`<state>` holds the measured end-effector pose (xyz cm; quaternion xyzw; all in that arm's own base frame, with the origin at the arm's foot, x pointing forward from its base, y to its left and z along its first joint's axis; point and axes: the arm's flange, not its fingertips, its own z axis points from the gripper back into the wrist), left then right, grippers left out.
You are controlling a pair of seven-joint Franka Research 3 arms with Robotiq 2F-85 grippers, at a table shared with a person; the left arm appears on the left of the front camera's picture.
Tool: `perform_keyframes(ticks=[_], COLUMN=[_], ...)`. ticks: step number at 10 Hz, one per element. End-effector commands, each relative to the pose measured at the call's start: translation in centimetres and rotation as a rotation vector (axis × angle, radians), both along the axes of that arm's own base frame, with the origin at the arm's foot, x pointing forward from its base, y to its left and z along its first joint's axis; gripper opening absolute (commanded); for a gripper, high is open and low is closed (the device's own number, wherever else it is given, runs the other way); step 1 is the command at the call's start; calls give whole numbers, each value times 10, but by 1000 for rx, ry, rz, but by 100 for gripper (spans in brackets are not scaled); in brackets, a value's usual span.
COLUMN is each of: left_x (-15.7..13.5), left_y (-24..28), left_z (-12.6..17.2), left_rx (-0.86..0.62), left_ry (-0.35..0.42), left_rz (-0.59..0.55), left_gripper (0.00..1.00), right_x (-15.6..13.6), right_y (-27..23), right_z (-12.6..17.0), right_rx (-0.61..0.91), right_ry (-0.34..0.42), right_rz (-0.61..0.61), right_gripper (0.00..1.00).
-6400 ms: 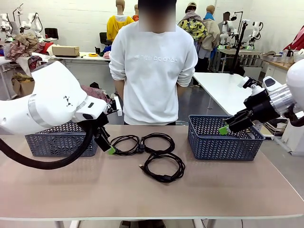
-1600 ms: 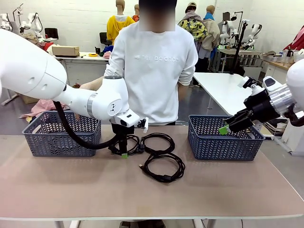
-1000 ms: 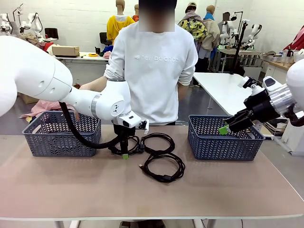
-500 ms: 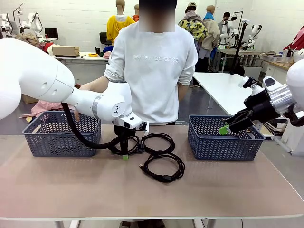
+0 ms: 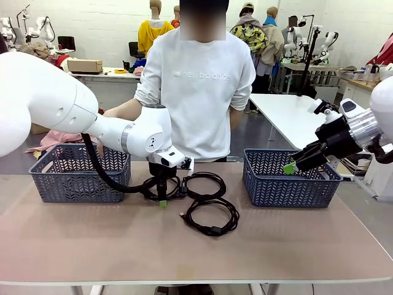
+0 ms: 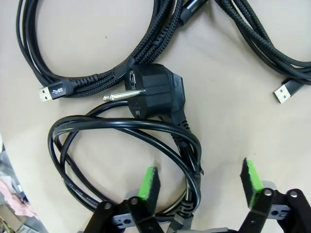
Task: Organize the cables according to human instructions.
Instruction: Pick up a bundle of cables and place it in the basket indicated by the human.
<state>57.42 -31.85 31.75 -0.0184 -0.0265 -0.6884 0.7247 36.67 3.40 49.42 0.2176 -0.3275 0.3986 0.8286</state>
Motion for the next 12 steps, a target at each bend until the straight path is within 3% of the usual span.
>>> perform_keyframes(ticks=[1, 2, 3, 4, 5, 6, 7, 10, 12], left_x=[3, 2, 3, 2, 2, 2, 2, -2, -4], left_y=[-2, -2, -1, -1, -1, -1, -1, 3, 8], left_z=[2, 3, 3, 3, 4, 4, 4, 15, 33], left_rx=[13, 13, 12, 9, 10, 11, 13, 27, 44], left_ry=[-12, -16, -16, -14, -15, -14, -13, -33, -101], left_rz=[7, 7, 6, 6, 3, 2, 1, 8, 76], left_gripper=[62, 58, 43, 39, 23, 20, 4, 0, 0], right_x=[3, 3, 3, 3, 3, 3, 3, 3, 3], right_y=[-1, -1, -1, -1, -1, -1, -1, -1, -1], right_z=[-2, -2, -2, -2, -2, -2, -2, -2, -2], right_rx=[24, 24, 24, 24, 24, 24, 24, 24, 24], right_ry=[-18, -18, -18, -18, -18, -18, -18, -18, -18], right_rz=[20, 20, 20, 20, 20, 20, 20, 20, 20], right_gripper=[100, 100, 100, 100, 100, 100, 100, 100, 100])
